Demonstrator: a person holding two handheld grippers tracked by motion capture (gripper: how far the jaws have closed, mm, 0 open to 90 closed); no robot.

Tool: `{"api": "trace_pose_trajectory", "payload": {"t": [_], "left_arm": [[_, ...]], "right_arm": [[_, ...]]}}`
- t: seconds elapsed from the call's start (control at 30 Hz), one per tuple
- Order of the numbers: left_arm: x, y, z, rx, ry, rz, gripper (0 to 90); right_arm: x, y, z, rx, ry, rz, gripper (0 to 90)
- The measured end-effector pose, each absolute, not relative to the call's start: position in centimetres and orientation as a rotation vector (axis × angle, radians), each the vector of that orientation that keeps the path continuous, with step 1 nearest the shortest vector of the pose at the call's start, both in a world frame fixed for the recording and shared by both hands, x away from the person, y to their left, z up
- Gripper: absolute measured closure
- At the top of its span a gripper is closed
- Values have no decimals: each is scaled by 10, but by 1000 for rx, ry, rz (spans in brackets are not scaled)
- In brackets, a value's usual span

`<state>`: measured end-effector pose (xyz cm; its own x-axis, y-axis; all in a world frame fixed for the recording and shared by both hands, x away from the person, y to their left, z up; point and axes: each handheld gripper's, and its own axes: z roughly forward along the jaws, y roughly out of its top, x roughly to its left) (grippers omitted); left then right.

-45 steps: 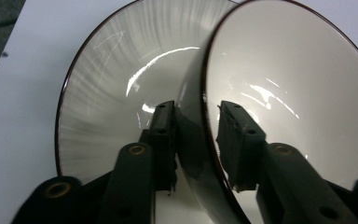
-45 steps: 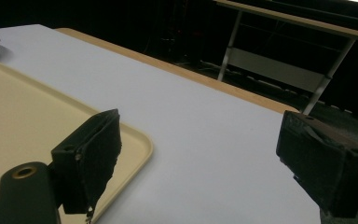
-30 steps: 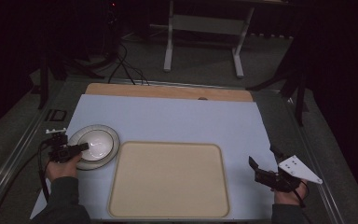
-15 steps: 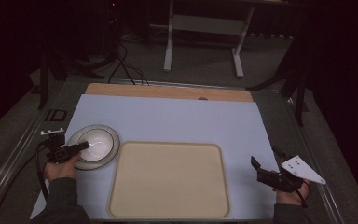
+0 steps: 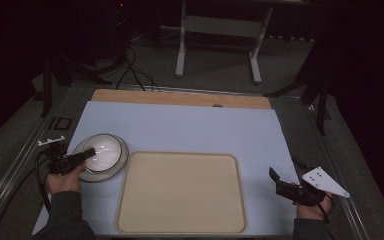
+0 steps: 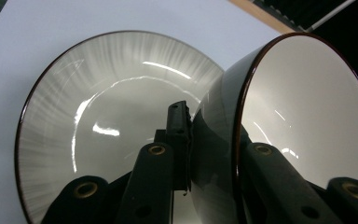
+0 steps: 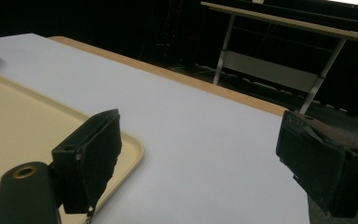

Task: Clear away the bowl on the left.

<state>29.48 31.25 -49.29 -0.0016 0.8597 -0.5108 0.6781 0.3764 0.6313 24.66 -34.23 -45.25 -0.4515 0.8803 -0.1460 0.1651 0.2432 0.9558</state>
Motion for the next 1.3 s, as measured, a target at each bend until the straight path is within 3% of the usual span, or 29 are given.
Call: {"api": "trace_pose_trajectory", "payload": {"t": [1.3], "left_arm": [[285,284,-463,1396,1586,284,799]], "right_arm": [[246,-343,-452,959,1791,1259,137]]}}
